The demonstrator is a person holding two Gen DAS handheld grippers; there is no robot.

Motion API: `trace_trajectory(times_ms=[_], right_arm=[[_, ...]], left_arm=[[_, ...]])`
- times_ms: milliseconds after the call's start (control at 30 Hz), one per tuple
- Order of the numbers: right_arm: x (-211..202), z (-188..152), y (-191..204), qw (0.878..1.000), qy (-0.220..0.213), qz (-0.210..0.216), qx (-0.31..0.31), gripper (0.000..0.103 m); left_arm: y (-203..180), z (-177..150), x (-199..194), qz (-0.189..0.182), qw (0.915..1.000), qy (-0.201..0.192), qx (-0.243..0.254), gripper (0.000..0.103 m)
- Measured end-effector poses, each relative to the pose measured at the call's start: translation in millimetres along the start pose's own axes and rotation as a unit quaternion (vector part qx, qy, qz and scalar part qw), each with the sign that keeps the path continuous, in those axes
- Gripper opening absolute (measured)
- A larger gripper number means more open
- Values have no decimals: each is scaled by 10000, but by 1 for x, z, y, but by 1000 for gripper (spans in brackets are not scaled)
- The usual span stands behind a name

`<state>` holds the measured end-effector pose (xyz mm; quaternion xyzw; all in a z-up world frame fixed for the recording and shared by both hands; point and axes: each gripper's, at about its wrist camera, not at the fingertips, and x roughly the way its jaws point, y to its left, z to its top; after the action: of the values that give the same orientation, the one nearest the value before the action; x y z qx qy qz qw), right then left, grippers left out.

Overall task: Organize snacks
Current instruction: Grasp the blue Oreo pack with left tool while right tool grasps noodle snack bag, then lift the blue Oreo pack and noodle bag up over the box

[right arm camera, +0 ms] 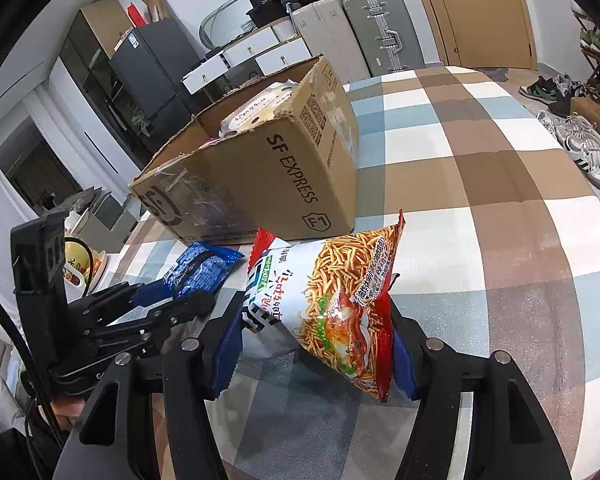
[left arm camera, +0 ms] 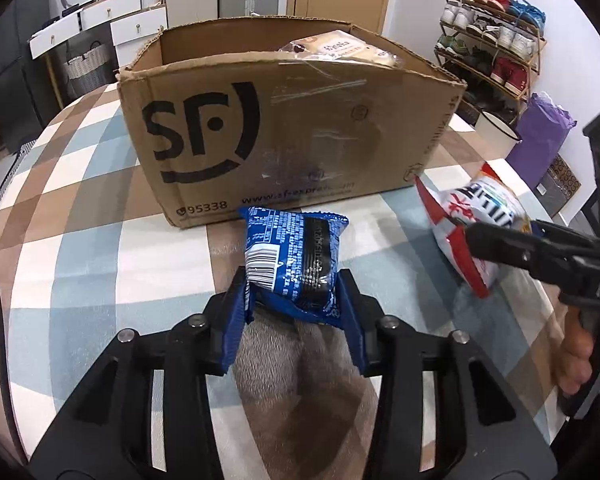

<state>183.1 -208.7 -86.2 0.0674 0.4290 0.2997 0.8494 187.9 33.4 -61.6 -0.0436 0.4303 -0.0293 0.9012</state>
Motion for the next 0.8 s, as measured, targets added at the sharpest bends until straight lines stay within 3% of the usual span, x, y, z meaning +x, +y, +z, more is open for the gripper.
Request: trace_trajectory(times_ms=[233,800], right_arm=[[-3,-1,4,10000,-34,14,-59,63],[-30,13,20,9985,-487,93,-251,63]], left_arm=[[-1,-1,-7,-146,9997,-131,-112,40],[20,1,-77,-202,9971,-716,-145,40]])
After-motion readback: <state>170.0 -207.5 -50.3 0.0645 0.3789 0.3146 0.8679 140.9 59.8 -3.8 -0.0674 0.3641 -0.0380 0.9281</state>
